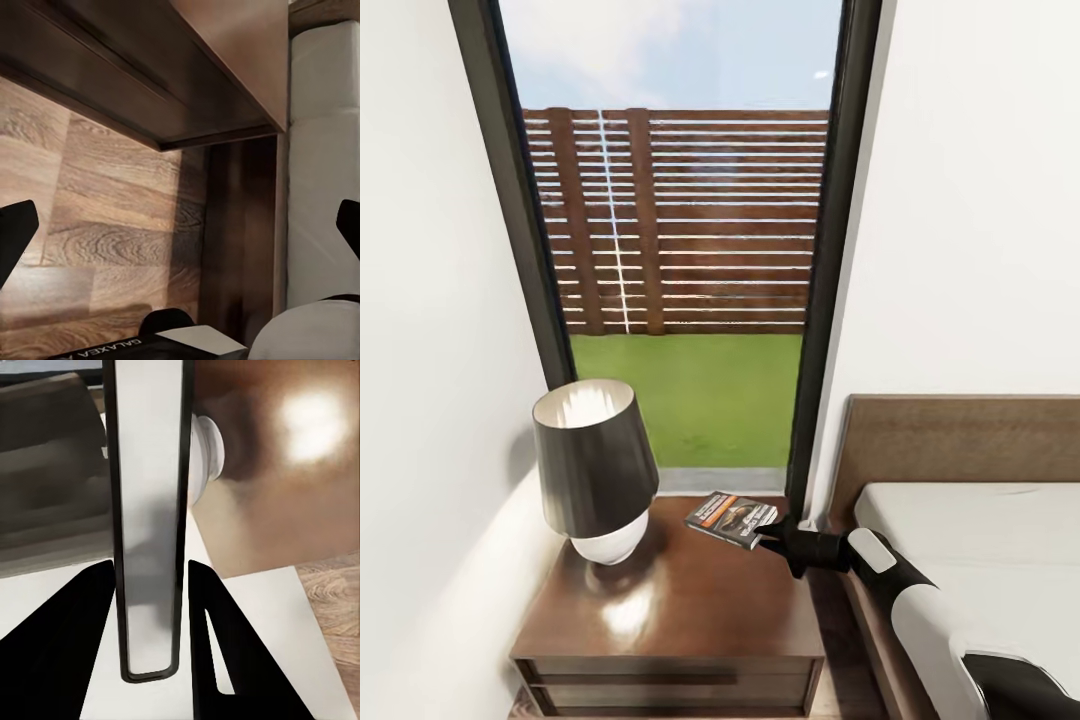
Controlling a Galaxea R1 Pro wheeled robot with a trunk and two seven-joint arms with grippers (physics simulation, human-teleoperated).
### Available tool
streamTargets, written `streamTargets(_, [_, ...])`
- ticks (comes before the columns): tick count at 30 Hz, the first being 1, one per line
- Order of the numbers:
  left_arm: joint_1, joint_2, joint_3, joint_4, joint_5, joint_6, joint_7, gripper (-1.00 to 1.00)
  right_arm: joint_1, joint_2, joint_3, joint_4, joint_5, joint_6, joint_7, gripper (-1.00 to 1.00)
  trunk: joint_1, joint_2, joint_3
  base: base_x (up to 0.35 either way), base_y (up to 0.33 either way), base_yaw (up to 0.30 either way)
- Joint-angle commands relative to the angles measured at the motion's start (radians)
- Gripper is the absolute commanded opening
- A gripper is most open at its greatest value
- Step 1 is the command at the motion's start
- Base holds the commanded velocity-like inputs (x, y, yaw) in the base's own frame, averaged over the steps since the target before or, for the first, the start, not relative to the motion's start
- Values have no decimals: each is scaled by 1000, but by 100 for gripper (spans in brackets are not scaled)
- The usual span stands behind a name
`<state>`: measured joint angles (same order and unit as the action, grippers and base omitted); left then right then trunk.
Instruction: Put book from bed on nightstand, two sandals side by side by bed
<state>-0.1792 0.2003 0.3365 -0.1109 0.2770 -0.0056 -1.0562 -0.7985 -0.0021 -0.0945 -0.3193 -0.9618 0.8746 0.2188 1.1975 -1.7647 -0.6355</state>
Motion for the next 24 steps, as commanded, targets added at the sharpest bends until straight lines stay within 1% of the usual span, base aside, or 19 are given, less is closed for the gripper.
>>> streamTargets(1, [-1,0,-2,1,4,-1,-3,100,-1,1,-8,0,9,5,5,-100,0,0,-1,106,80,0])
streamTargets(13, [-1,0,-2,2,4,-1,-2,100,-1,1,-4,0,13,7,5,-100,0,0,-1,108,83,0])
streamTargets(19, [-1,1,-2,2,4,-1,-2,100,-1,1,-2,3,18,7,4,-100,0,0,-1,43,27,0])
streamTargets(24, [-1,0,-2,1,3,-1,-3,100,-1,0,-1,35,19,7,4,-100,0,0,-1,10,6,0])
